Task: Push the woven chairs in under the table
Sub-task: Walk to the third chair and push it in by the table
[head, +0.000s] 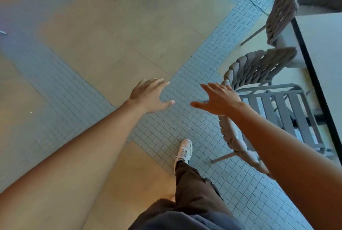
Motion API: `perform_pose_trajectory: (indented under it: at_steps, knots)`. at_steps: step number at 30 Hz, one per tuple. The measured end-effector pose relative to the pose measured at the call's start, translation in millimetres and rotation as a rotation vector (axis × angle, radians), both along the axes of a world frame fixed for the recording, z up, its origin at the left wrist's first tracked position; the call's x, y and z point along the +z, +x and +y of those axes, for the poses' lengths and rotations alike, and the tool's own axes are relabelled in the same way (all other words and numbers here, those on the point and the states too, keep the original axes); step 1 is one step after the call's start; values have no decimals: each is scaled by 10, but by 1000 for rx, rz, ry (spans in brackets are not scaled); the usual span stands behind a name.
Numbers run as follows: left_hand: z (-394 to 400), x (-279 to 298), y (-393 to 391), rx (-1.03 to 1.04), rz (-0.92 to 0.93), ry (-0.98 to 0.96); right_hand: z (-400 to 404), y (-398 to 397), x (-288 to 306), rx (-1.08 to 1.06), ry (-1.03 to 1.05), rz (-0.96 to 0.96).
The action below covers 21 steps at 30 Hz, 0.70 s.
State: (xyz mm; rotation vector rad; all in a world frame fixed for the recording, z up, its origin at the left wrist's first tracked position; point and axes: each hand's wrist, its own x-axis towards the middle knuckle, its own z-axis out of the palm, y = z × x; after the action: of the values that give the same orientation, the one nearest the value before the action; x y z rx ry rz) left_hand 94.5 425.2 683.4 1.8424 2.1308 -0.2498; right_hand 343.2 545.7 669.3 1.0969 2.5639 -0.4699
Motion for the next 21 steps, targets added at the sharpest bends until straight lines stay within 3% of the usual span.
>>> perform_pose_trajectory:
  at_steps: [6, 21]
  knots:
    - [1037, 50, -330, -48, -2, 29, 877, -360, 105, -45, 1, -20]
    - [3135, 193, -1203, -344, 33, 108, 2185, -1082, 320, -352, 31, -7]
